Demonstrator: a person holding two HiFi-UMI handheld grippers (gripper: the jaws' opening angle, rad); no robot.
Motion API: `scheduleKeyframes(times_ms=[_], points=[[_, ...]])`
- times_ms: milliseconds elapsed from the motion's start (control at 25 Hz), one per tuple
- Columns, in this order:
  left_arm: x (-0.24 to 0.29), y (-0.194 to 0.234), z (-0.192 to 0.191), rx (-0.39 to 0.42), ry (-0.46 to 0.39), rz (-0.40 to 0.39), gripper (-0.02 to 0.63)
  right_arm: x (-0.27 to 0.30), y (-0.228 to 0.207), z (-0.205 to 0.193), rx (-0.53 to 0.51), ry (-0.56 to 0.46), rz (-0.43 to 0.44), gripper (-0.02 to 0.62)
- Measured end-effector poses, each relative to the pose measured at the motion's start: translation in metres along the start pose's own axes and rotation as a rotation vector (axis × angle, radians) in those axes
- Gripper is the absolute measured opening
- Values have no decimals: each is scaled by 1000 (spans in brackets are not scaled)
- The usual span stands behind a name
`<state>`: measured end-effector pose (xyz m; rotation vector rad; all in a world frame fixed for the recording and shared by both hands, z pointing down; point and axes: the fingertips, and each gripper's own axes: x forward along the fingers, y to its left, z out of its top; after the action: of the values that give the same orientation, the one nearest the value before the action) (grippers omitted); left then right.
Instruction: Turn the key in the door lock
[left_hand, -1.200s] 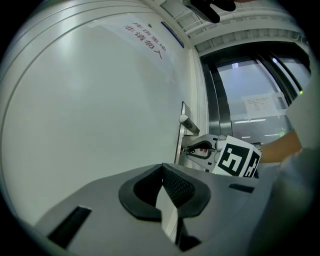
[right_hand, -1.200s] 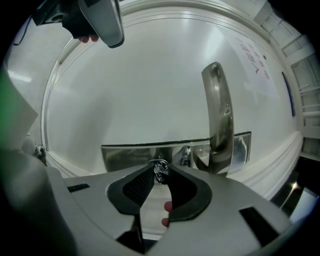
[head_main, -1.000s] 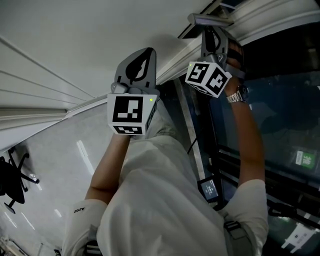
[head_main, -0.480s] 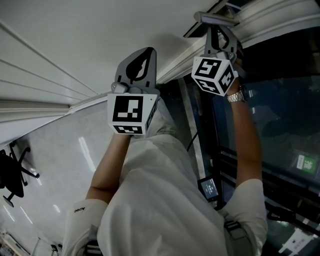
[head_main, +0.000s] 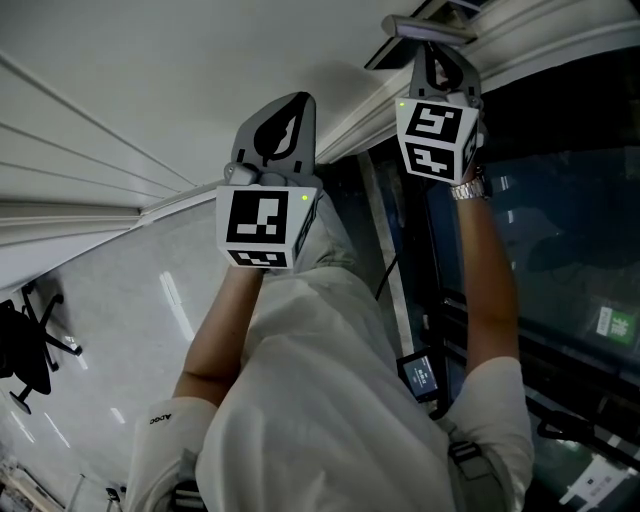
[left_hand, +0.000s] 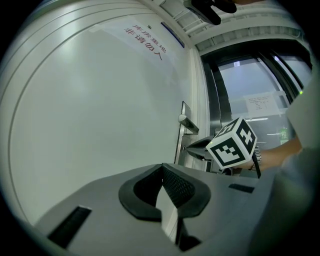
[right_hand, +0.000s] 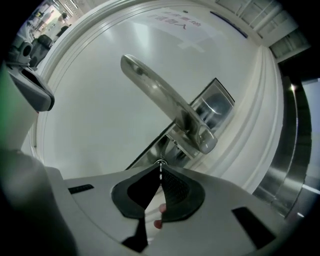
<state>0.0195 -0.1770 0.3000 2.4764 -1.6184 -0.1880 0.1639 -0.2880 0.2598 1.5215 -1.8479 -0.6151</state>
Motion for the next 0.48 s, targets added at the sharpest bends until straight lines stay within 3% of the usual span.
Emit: scheduleKeyframes(times_ms=[160, 480], points=[[1, -3, -3, -2, 5, -5, 9, 2, -2, -2, 159, 3, 34, 11], [3, -7, -6, 6, 19, -24, 9, 4, -9, -4, 654, 24, 169, 11]])
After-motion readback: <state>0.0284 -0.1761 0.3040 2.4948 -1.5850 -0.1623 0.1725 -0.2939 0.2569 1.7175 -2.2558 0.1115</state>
